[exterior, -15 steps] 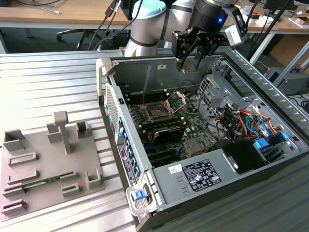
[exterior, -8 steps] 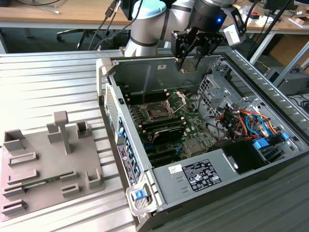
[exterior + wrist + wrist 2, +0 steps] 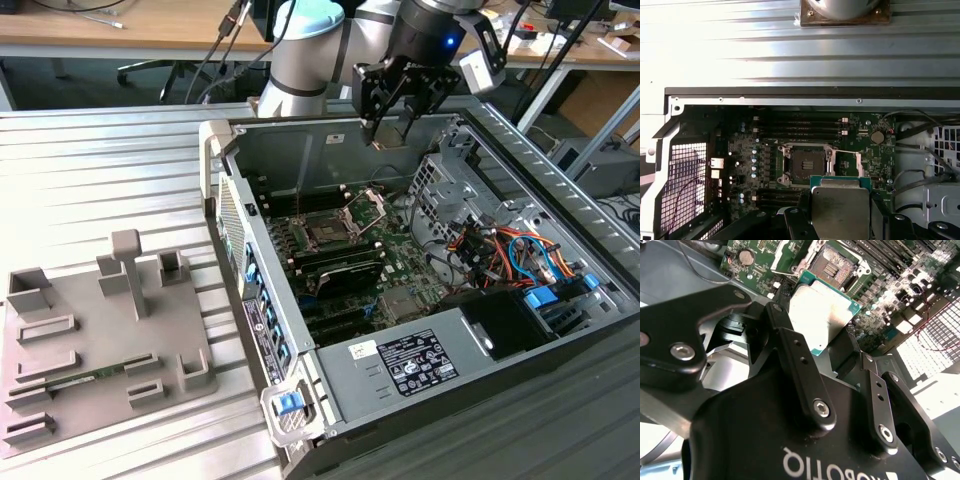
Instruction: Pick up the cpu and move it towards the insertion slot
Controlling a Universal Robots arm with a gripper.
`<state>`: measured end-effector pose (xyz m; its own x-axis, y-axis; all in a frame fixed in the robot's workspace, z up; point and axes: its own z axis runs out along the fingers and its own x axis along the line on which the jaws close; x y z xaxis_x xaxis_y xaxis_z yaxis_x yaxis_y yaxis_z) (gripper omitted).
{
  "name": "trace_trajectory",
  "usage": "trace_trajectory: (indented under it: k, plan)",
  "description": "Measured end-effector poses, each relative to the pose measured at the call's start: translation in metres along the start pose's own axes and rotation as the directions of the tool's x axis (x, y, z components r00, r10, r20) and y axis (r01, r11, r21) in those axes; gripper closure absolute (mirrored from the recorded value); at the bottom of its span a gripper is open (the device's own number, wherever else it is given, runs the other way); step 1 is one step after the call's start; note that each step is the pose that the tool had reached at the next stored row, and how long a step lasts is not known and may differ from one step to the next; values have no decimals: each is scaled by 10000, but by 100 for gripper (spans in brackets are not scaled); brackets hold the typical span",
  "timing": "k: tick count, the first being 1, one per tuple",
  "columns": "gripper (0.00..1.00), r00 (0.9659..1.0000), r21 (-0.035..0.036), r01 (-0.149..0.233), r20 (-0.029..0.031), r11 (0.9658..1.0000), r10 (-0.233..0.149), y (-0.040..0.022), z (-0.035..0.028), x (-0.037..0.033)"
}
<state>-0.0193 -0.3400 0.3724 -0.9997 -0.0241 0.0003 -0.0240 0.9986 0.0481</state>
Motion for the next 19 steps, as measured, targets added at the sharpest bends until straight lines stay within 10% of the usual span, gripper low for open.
trace_trajectory:
  k: [19]
  plan:
    - [45,10000,-1,0,0,10000,0,39,70,-1]
